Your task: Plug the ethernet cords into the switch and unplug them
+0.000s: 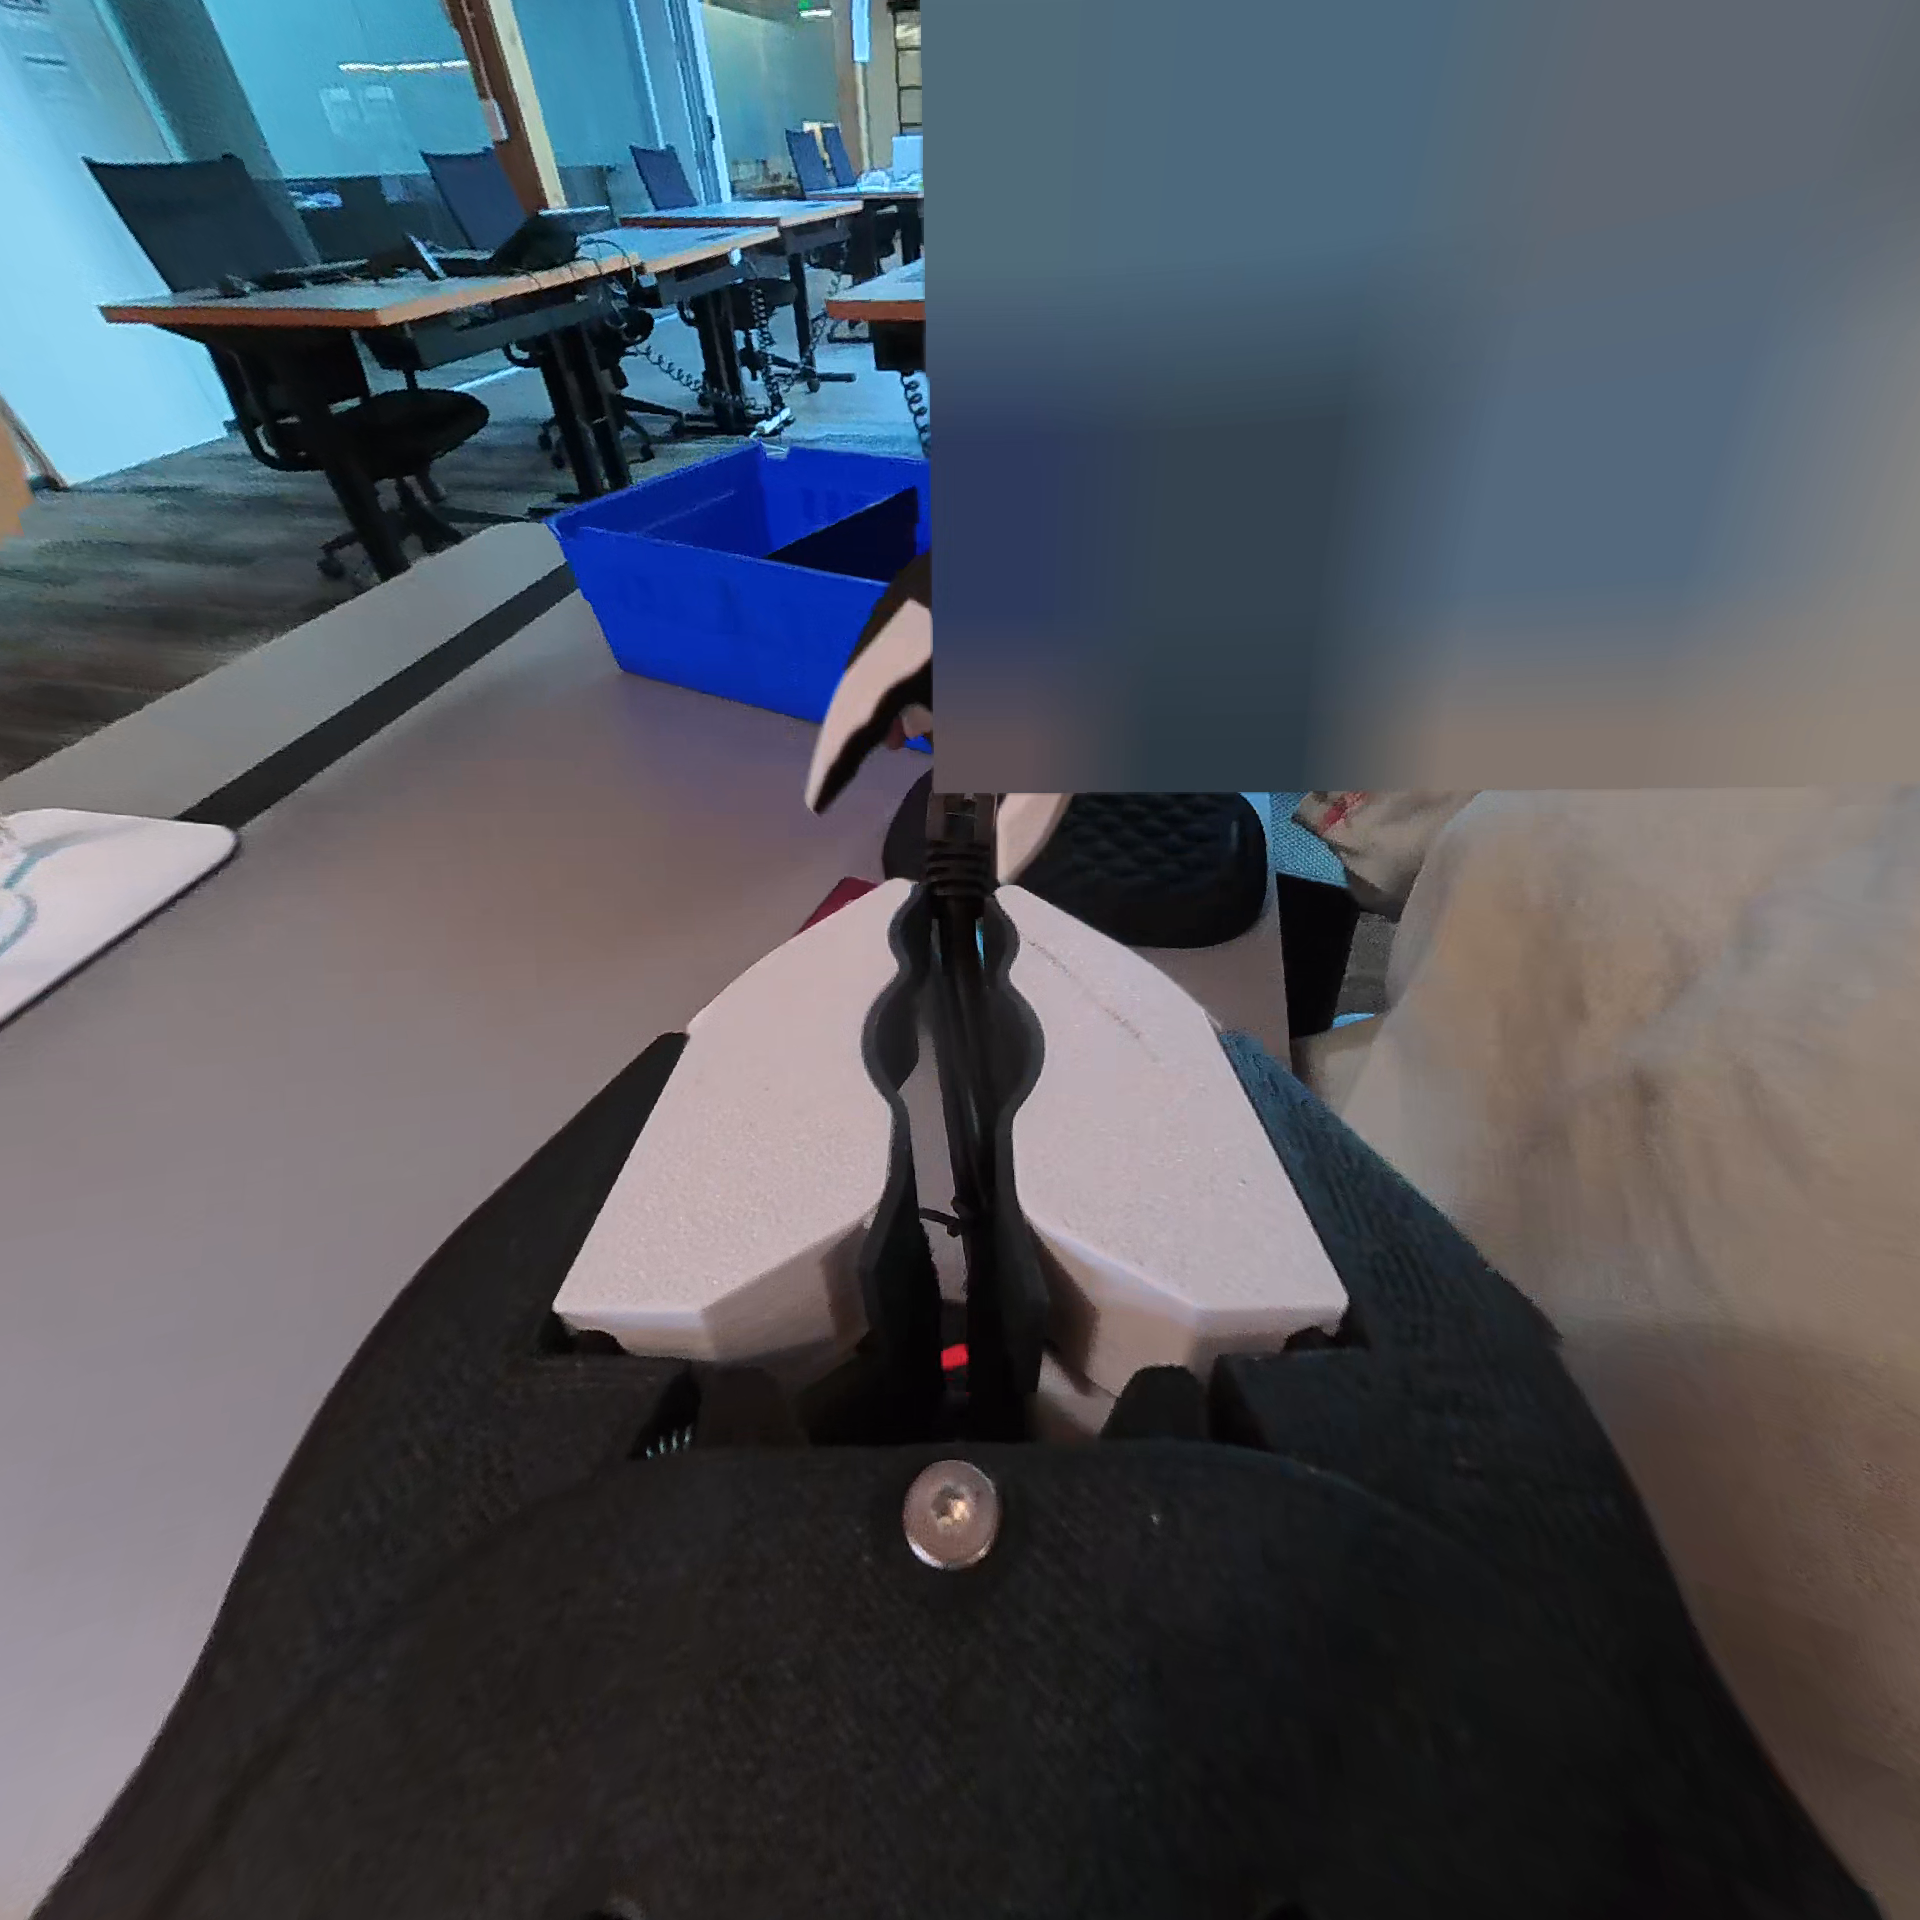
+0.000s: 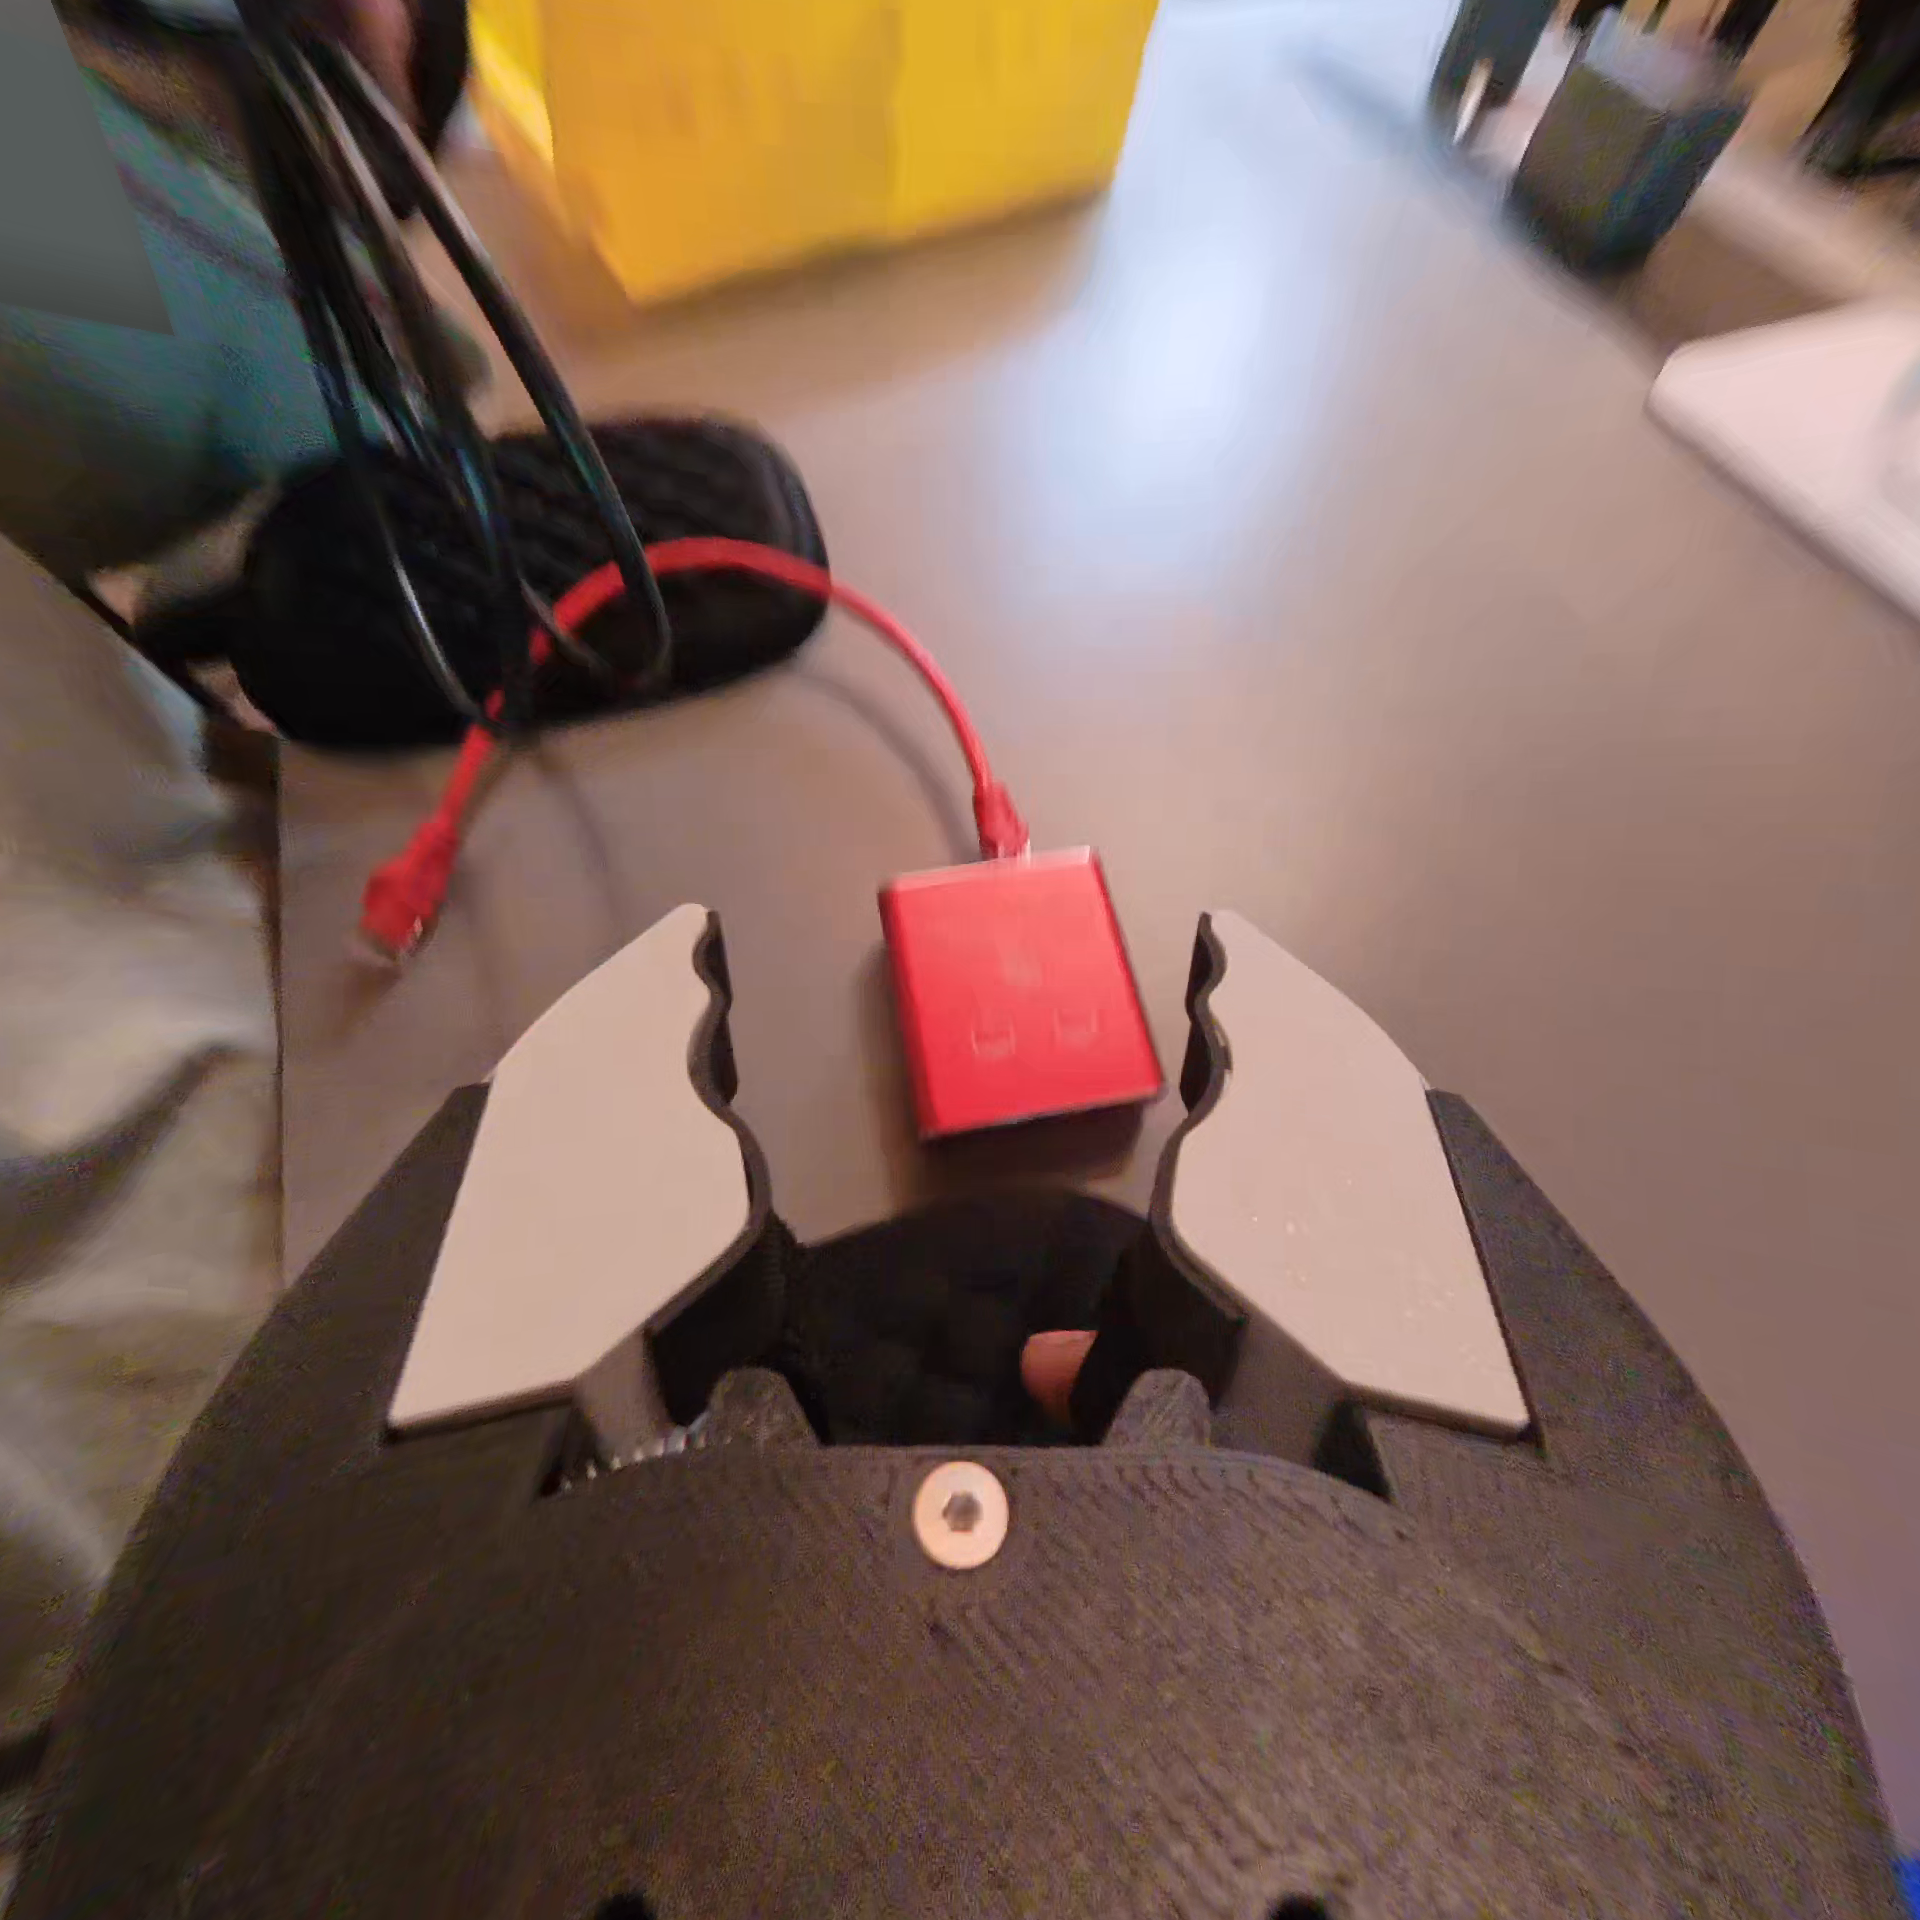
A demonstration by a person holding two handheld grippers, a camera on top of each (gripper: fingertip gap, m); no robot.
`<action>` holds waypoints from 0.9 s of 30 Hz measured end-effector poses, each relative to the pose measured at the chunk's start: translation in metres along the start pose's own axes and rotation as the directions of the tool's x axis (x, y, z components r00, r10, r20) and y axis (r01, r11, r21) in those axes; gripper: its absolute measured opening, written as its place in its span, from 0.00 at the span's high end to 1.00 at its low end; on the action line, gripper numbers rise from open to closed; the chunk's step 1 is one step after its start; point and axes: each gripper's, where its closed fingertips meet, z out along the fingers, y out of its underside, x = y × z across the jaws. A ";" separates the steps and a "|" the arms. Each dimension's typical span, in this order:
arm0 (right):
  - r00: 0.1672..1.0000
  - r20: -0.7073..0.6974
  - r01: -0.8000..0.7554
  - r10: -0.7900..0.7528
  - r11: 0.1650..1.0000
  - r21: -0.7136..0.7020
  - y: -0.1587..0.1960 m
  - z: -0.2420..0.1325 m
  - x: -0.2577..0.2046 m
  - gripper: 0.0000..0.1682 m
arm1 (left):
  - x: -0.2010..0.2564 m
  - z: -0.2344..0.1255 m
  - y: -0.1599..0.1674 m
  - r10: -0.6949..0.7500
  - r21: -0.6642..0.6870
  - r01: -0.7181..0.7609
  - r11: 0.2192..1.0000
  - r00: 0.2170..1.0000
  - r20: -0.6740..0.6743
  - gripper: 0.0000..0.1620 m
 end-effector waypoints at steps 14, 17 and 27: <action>0.989 0.133 0.114 -0.072 0.931 -0.347 0.057 0.046 0.012 0.58 | -0.006 0.000 0.007 0.029 -0.071 -0.028 0.997 1.000 0.009 0.94; 0.974 0.170 0.200 -0.151 0.926 -0.322 0.053 0.045 0.008 0.59 | -0.013 0.006 0.013 0.042 -0.128 -0.036 0.991 0.998 0.041 0.94; 0.849 -0.390 0.222 -0.357 0.910 -0.350 -0.013 -0.010 0.078 0.59 | -0.042 0.001 -0.022 0.377 -0.292 -0.308 0.905 0.900 0.219 0.94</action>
